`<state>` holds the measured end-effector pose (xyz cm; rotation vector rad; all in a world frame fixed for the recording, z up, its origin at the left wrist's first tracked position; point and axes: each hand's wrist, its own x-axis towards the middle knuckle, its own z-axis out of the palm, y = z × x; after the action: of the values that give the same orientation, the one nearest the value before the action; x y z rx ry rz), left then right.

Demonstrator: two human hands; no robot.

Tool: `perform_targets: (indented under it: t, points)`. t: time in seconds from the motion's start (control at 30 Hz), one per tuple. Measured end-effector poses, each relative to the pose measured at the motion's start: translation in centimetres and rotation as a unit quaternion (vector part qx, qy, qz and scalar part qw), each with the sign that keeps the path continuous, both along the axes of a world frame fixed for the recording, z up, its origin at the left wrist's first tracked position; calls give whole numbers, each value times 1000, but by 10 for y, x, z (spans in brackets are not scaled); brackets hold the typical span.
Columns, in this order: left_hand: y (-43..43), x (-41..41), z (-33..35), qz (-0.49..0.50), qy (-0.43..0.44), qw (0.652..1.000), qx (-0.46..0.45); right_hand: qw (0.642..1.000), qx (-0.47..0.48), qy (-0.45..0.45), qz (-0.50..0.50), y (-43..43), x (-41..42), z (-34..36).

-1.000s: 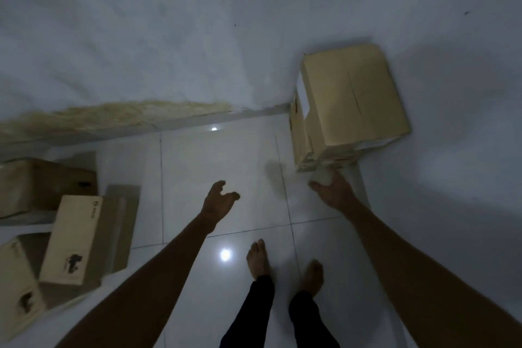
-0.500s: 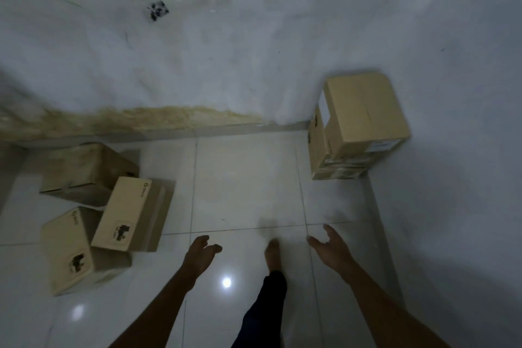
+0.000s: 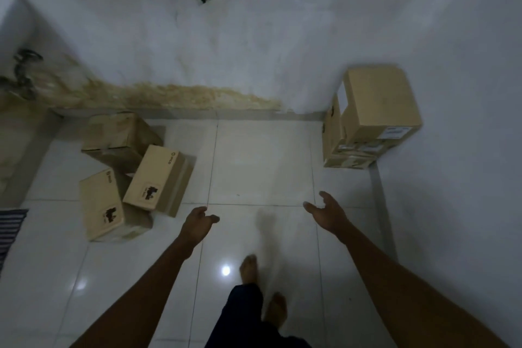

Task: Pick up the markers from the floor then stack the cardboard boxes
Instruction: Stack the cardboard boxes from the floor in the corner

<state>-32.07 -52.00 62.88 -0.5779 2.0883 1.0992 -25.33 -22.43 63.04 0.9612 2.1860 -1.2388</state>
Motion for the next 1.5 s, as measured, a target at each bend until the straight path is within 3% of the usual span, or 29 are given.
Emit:
perform_targets:
  t: [0.53, 0.9, 1.2, 1.5]
  points:
    - [-129, -46, 12, 57, 7, 998, -14, 997, 2, 1, 72, -134, -81, -5]
    - [-239, -132, 5, 61, 27, 998, 7, 997, 6, 27, 70, -261, -170, -22]
    - [-286, -185, -17, 66, 53, 996, -23, 998, -37, 18, 42, -311, -228, -67]
    - [-295, -242, -83, 58, 42, 996, -48, 996, -74, -4, 55, -319, -298, -148]
